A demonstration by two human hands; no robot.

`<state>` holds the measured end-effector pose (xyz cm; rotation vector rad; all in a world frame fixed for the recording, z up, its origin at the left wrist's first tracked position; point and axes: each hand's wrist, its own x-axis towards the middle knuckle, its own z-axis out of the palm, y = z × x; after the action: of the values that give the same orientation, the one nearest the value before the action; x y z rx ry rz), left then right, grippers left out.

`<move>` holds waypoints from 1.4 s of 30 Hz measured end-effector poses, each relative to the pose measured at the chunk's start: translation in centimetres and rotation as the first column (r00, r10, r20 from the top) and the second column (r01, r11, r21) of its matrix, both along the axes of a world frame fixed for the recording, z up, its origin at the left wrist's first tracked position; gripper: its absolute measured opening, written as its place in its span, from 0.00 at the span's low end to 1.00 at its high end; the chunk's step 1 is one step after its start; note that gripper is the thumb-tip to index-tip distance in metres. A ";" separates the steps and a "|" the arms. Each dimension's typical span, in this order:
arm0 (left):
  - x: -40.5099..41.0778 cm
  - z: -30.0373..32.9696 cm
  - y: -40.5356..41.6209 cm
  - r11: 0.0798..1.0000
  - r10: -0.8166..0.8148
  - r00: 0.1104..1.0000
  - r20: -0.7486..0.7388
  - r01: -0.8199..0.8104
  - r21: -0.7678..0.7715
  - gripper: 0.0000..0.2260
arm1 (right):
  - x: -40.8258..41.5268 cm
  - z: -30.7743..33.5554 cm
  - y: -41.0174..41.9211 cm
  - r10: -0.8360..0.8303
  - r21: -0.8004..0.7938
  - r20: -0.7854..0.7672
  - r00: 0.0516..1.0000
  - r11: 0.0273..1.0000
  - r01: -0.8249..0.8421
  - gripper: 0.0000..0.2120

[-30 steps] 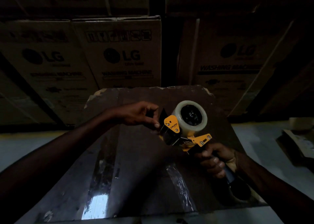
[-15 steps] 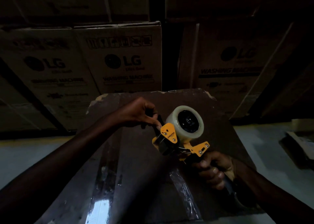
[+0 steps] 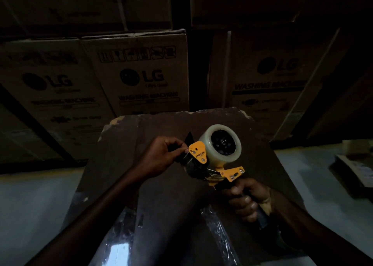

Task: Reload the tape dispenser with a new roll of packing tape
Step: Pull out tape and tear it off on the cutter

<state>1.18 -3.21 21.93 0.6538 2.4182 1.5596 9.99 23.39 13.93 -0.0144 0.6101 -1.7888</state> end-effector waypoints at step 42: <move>-0.3 -15.7 1.7 0.897 0.385 0.922 0.034 -0.365 -0.250 0.27 | -5.3 -12.1 -5.0 -0.360 0.361 0.101 0.927 0.882 0.303 0.16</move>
<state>0.93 -1.54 6.21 0.0735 2.7252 1.3421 4.69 18.41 1.86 0.5010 0.8314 -1.9655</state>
